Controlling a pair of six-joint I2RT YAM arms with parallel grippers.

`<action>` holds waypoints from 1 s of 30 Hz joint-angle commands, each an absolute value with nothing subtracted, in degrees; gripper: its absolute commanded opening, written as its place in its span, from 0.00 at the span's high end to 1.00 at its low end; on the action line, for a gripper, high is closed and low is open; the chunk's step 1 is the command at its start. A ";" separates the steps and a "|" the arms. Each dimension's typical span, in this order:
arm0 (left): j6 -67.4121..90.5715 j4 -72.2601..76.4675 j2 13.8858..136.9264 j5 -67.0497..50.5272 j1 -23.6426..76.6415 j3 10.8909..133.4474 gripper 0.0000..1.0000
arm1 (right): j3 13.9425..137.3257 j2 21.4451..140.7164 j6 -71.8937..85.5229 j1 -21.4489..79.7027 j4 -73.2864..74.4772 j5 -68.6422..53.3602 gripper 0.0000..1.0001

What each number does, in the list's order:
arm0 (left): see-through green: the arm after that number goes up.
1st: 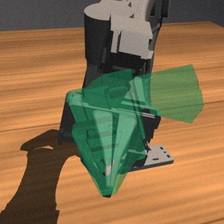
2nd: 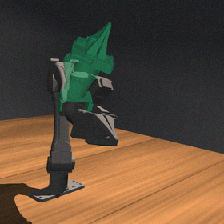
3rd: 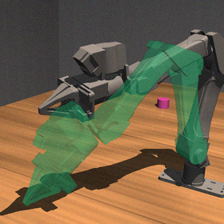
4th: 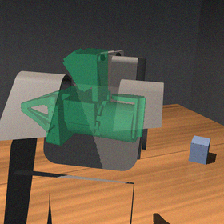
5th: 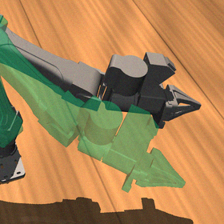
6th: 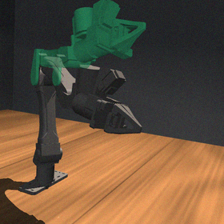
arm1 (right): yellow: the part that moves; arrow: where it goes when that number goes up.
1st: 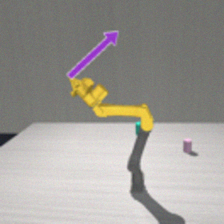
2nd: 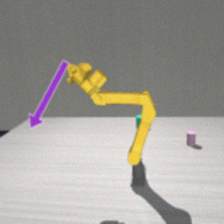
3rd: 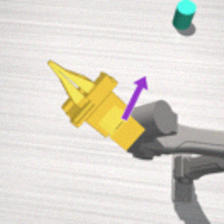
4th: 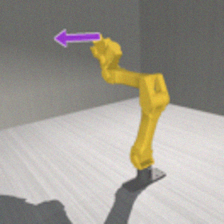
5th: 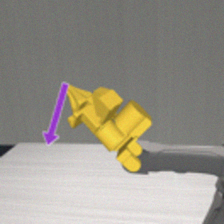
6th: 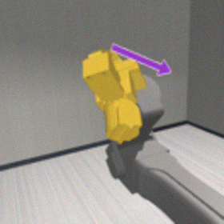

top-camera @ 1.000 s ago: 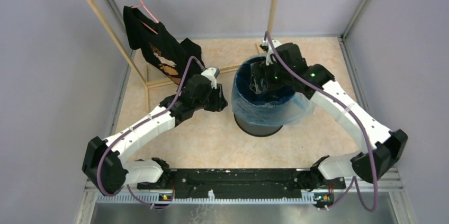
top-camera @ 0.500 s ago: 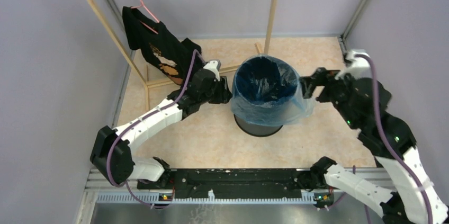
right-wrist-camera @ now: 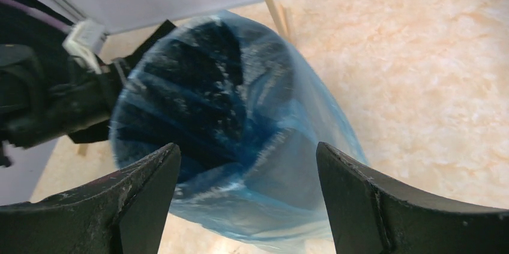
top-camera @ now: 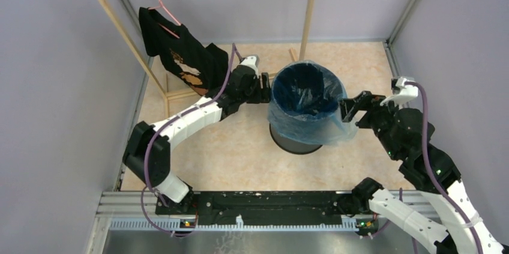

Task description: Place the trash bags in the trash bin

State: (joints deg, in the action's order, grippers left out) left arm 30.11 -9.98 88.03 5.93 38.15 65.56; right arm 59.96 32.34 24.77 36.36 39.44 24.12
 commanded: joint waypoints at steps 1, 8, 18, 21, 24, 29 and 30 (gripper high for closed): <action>27.86 -4.39 92.00 -2.32 41.01 71.61 0.29 | 63.97 31.63 25.10 36.72 35.28 19.72 0.16; 28.28 -1.14 96.13 -2.63 49.31 74.13 0.27 | 64.58 27.64 24.07 36.69 32.89 12.66 0.08; 30.38 -0.42 101.46 -4.49 57.02 77.50 0.22 | 67.28 23.18 23.95 36.68 34.21 12.81 0.01; 28.40 -2.72 99.88 -4.58 57.13 79.02 0.19 | 67.57 23.09 23.86 36.73 34.91 13.15 0.01; 26.04 -13.68 93.90 6.45 57.05 81.84 0.15 | 68.77 23.58 23.57 36.66 36.11 12.96 0.01; 19.16 -17.30 74.65 22.55 56.95 76.51 0.01 | 71.39 25.19 22.00 36.70 37.21 12.34 0.01; 17.19 -18.58 71.22 24.02 56.95 77.06 0.01 | 72.32 25.78 21.38 36.69 37.42 12.52 0.01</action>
State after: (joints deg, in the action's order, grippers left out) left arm 24.88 -16.27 88.68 10.94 57.21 76.71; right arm 68.14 23.68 23.88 36.36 37.56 13.17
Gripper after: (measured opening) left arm 0.983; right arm 0.985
